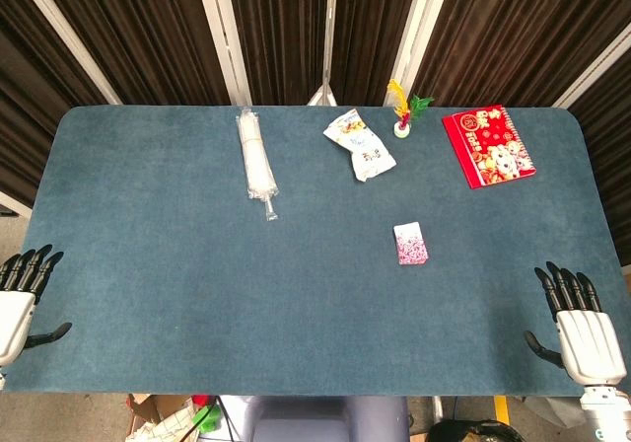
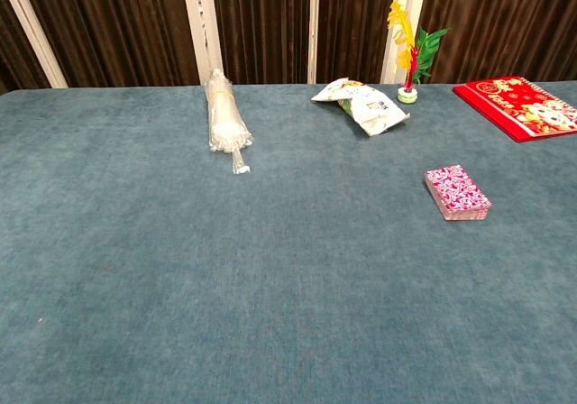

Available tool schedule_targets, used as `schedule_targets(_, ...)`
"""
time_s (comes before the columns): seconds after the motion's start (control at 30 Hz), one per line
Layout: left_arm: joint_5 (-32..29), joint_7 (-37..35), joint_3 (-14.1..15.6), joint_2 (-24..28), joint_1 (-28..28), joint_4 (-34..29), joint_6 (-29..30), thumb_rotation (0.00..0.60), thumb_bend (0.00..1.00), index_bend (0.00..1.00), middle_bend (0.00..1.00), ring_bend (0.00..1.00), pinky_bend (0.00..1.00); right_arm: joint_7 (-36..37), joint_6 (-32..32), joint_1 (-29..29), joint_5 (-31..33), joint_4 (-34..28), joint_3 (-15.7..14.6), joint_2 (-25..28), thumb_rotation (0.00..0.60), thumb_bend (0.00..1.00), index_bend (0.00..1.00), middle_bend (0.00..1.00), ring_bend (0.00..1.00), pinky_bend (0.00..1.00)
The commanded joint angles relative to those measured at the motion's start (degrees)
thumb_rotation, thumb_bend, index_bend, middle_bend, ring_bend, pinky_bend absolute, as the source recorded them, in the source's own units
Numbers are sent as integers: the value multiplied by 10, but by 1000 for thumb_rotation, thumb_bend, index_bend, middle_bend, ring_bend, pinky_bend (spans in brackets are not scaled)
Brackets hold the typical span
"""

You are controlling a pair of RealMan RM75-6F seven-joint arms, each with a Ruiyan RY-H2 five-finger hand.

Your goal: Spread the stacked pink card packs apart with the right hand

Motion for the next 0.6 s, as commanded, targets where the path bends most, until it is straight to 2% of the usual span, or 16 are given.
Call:
schedule_targets(0.03,0,0,0,0,0,0,0,600,0,0,0,0,0,1,1,-1,0,2,0,-1,600,277,0,0,0,0)
schedule_targets(0.47,3,-2,-1,-1,1,2,5,600,0,0,0,0,0,11,-1,4,-4,-7,4,0,600,277,0,0,0,0)
schedule_targets(0.6,2,-2,-4,-2,-3,6,2,600,0,0,0,0,0,13,-26,21,1,-27,10,9,600,273,0,0,0,0)
